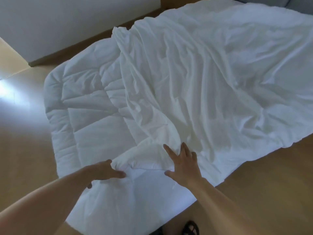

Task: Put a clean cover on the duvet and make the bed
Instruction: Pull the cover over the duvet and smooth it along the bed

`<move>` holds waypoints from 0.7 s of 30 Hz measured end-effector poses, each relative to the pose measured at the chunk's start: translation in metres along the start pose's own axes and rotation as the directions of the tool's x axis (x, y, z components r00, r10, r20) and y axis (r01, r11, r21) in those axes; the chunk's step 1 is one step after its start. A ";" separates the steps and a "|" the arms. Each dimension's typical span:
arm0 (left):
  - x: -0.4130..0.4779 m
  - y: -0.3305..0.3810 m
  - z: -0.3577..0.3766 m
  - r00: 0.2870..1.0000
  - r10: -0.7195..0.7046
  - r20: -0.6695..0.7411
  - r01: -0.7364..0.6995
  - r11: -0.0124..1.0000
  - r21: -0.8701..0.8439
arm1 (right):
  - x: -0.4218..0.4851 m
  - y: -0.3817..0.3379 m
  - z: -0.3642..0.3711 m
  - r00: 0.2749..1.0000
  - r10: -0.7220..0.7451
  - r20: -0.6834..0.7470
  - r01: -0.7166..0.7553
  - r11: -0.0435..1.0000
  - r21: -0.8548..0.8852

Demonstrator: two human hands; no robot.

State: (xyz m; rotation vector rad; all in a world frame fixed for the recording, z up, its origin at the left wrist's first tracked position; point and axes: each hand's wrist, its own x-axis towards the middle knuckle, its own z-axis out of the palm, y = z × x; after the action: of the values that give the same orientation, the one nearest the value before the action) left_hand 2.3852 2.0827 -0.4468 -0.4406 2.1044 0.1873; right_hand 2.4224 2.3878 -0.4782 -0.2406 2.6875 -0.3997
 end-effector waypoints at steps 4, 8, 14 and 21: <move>0.011 -0.039 0.043 0.996 -0.022 0.088 0.046 0.958 -0.282 | 0.031 -0.025 0.014 0.991 -0.134 0.027 0.136 0.971 -0.196; 0.028 -0.070 0.054 0.999 0.025 0.023 -0.010 0.861 -0.508 | 0.053 -0.046 0.033 0.896 -0.298 0.328 0.395 0.874 -0.284; 0.055 -0.115 0.073 0.967 -0.231 -0.110 0.118 0.785 -0.608 | 0.065 -0.073 0.052 0.927 -0.253 0.278 0.319 0.921 -0.225; 0.066 -0.156 0.126 0.795 -0.592 0.131 0.353 0.275 -0.894 | 0.091 -0.078 0.055 0.952 -0.208 0.225 0.227 0.972 -0.063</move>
State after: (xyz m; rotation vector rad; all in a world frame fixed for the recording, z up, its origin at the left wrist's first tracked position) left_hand 2.5110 1.9609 -0.5646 -1.8265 1.7845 0.9709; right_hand 2.3716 2.2805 -0.5362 -0.5776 2.4725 -0.2996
